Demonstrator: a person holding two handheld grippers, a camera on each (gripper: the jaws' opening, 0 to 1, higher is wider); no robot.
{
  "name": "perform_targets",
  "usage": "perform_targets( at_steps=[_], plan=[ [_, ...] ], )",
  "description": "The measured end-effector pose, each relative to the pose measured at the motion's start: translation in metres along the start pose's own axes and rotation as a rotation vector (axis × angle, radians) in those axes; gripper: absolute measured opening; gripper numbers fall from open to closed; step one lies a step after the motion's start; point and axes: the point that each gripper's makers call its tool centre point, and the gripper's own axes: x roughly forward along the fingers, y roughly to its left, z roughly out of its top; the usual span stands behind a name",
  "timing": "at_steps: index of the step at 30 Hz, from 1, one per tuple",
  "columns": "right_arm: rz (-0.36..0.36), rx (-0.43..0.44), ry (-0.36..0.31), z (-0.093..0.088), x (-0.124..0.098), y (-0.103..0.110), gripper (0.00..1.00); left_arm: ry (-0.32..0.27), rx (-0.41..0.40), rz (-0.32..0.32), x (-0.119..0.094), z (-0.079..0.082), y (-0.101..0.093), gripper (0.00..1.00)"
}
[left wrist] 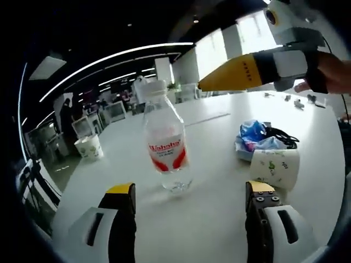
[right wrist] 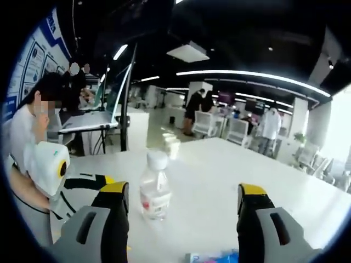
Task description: Arrange the tabletop items into an orderly group along one side of the table until the central work area is clear of visible clutter.
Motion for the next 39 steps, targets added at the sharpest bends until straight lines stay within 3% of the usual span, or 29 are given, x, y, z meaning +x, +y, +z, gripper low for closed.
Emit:
perform_targets(
  at_steps=[14,21,23,25,31,39],
  plan=[
    [-0.059,0.008,0.061,-0.024,-0.047,-0.018,0.79,-0.010,-0.005,-0.021,-0.021,0.008,-0.011,0.78],
    [-0.038,0.004,0.091,-0.037,-0.066,-0.017,0.74,-0.003,-0.008,-0.049,-0.031,0.009,-0.017,0.78],
    [-0.034,0.017,0.068,-0.034,-0.071,-0.017,0.73,-0.009,-0.001,-0.049,-0.033,0.011,-0.017,0.78],
    [-0.034,-0.030,0.110,-0.043,-0.078,-0.019,0.73,-0.004,0.012,-0.055,-0.036,0.012,-0.019,0.78],
    [-0.046,-0.016,0.122,-0.051,-0.096,-0.023,0.73,-0.007,0.035,-0.079,-0.043,0.013,-0.027,0.77],
    [-0.064,0.018,0.188,-0.073,-0.124,-0.028,0.73,0.000,0.048,-0.103,-0.049,0.013,-0.034,0.77]
  ],
)
